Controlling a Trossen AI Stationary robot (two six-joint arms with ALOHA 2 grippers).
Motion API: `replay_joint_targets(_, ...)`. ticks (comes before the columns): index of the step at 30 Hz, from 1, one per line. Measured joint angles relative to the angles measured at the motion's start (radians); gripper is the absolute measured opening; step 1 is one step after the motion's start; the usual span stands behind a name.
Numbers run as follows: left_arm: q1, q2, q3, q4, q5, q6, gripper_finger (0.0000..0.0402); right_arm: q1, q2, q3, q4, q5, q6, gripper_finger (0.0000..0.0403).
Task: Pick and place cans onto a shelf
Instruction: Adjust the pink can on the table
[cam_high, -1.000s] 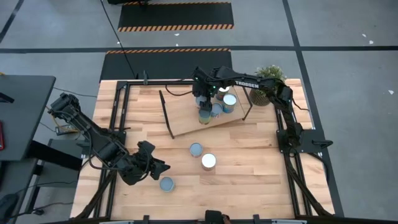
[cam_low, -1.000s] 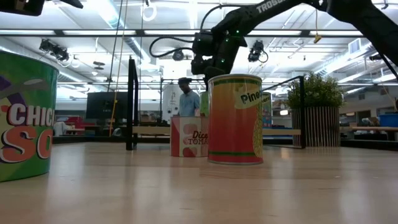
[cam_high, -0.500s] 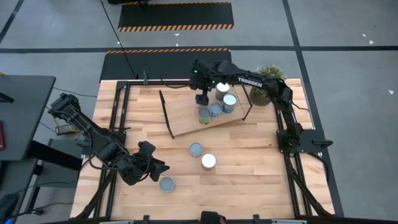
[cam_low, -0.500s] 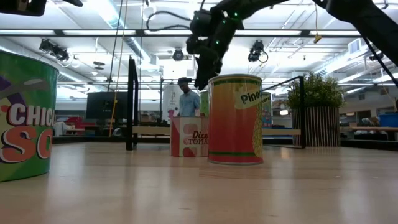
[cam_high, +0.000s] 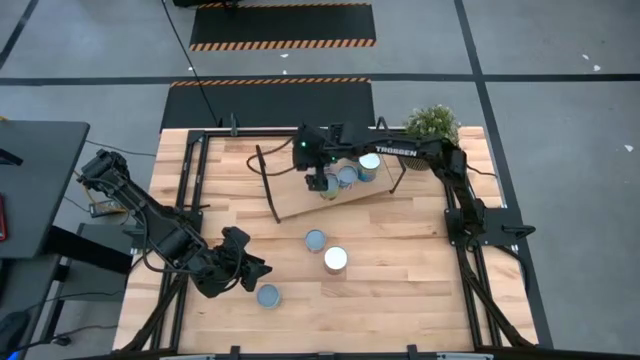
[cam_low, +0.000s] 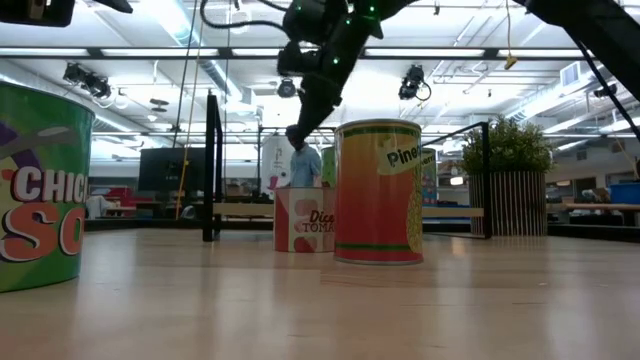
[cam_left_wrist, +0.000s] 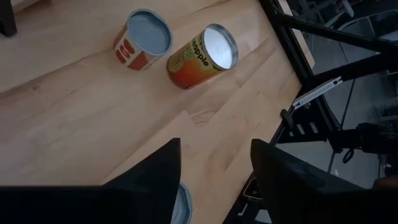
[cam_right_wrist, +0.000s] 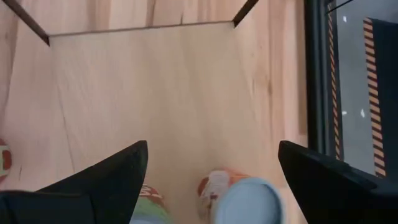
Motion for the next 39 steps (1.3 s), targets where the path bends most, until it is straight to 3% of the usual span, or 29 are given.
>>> replay_joint_targets(13, -0.004, 0.000, 0.000, -0.006, 0.074, 0.000, 0.0199, 0.093, 0.000, -0.047, -0.042, 0.180, -0.028, 0.0368)
replay_joint_targets(21, -0.004, 0.000, 0.000, -0.002, 0.090, -0.009, 0.0199, 0.037, 0.000, -0.047, -0.045, 0.176, -0.003, 0.0364)
replay_joint_targets(26, -0.004, 0.000, 0.000, 0.061, 0.074, -0.006, 0.0199, 0.030, -0.004, -0.027, -0.062, 0.096, 0.051, 0.0358)
replay_joint_targets(32, -0.034, 0.000, 0.000, 0.074, 0.109, 0.038, 0.0199, 0.114, -0.008, 0.065, -0.150, 0.041, 0.071, 0.0356)
replay_joint_targets(39, -0.083, 0.000, 0.001, -0.056, 0.163, 0.035, 0.0211, 0.243, -0.009, 0.099, -0.241, 0.033, 0.239, 0.0356)
